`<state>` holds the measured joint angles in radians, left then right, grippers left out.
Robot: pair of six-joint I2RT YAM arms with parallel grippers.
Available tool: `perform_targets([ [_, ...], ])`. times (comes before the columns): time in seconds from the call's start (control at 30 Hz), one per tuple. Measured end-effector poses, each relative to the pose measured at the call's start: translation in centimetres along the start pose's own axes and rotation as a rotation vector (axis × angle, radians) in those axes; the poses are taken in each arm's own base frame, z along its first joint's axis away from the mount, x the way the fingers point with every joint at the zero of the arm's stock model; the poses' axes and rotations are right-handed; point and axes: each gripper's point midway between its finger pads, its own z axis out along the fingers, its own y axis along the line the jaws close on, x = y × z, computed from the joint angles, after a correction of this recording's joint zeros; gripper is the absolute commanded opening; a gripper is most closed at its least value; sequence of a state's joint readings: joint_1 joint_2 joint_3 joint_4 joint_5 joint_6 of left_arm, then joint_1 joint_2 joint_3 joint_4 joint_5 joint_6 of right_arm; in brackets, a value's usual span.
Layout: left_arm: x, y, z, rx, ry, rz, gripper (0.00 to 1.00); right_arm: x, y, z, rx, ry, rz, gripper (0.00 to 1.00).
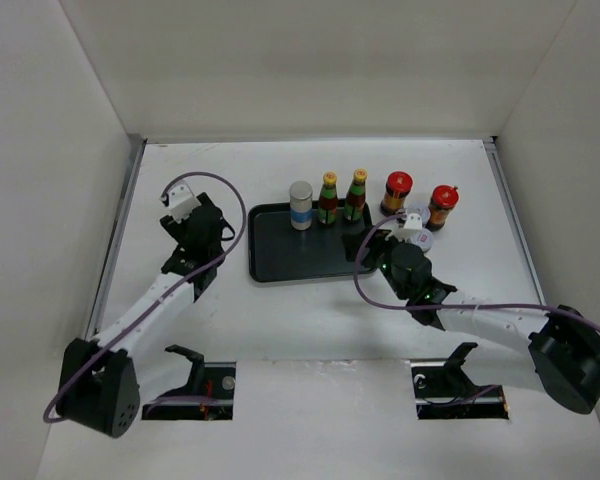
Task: Organize the condiment bottles
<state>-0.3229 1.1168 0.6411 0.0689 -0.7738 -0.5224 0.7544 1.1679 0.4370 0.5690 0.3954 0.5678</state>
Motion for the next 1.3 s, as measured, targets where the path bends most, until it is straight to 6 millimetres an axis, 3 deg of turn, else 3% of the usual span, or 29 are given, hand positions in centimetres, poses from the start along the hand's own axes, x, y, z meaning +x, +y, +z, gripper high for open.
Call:
perform_targets([
  [0.13,-3.3,-4.5,-4.1,0.172,-0.06,-0.037,0.42,0.0,0.0,0.0,0.001,-0.001,-0.002,0.8],
  [0.27,-4.6,-9.1,-6.1,0.291,-0.063,-0.056,0.42,-0.1,0.0,0.0,0.0,-0.002,-0.003,0.8],
  [0.37,-3.2,-12.2,-6.1,0.345,-0.028,-0.028,0.42,-0.4,0.2,-0.1,-0.005,-0.012,0.002,0.8],
  [0.5,0.6,-14.9,-5.3,0.378,0.043,0.047,0.42,-1.5,0.6,-0.5,-0.018,-0.04,0.015,0.8],
  [0.63,4.3,-15.5,-3.9,0.366,0.105,0.12,0.42,-2.1,0.7,-0.6,-0.019,-0.058,0.022,0.8],
  [0.77,6.6,-15.7,-2.8,0.359,0.139,0.159,0.42,-2.1,0.7,-0.6,-0.018,-0.058,0.022,0.8],
  [1.03,6.9,-16.6,-1.8,0.373,0.118,0.149,0.48,-2.0,0.5,-0.6,-0.014,-0.056,0.02,0.8],
  [1.17,7.0,-16.9,-1.4,0.376,0.103,0.15,0.59,-1.7,0.2,-0.4,-0.002,-0.047,0.014,0.82],
  [1.3,7.3,-17.2,-1.0,0.377,0.086,0.159,0.76,-1.8,0.0,-0.3,0.004,-0.05,0.011,0.84],
])
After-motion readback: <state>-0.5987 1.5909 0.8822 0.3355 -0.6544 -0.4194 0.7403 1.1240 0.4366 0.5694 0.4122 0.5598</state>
